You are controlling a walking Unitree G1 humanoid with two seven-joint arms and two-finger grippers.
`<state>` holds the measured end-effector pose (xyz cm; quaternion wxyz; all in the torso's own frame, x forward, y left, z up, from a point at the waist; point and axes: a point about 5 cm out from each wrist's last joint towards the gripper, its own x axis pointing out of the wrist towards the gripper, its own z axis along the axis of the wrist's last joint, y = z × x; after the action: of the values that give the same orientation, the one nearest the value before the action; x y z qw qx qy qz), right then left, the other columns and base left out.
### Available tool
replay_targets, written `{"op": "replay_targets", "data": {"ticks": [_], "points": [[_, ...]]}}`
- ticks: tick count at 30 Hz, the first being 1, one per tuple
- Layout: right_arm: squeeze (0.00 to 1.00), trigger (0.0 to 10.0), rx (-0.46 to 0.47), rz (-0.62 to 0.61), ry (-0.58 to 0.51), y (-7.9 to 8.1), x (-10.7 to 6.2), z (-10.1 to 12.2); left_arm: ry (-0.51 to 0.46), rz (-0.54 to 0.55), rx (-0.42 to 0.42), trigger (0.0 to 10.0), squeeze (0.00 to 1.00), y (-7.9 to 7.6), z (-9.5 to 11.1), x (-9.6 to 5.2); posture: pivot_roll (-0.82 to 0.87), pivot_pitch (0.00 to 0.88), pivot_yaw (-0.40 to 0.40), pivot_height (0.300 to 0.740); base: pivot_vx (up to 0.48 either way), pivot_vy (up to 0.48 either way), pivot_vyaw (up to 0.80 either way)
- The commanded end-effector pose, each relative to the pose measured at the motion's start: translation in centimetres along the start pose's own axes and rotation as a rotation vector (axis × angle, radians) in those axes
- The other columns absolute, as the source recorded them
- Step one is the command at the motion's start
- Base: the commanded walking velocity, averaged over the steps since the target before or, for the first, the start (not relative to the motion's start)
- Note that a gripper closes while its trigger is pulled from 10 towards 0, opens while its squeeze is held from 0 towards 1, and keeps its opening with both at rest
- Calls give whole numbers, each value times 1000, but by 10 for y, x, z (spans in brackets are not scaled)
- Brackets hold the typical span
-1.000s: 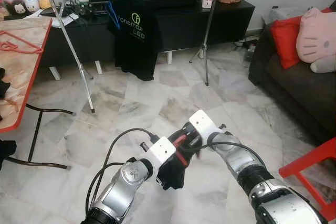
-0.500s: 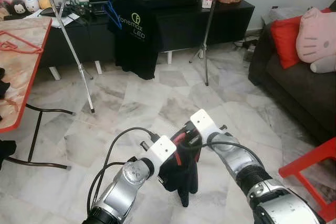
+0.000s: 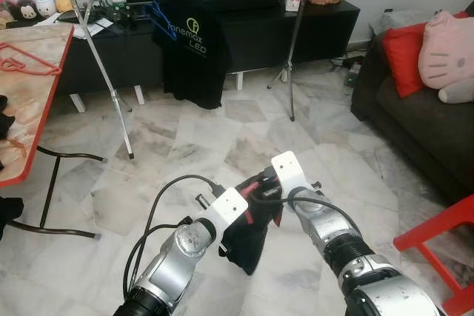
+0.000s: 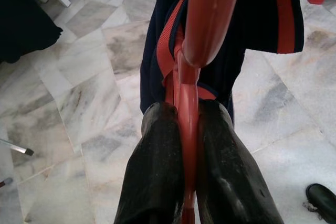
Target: Hang hanger
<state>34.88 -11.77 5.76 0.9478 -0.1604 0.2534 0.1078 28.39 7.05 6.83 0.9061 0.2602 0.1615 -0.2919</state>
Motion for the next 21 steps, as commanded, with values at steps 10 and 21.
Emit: {"op": "replay_targets", "data": {"ticks": [10,21], "points": [[0,10000,45,-125,-38,-22,-1,13,142,-91,26,10000,0,-7,-29,-7,6,0,-65,740,0,0,0],[0,10000,10,-129,-29,-21,0,12,147,-6,48,10000,0,3,-31,-7,6,0,-65,740,0,0,0]]}}
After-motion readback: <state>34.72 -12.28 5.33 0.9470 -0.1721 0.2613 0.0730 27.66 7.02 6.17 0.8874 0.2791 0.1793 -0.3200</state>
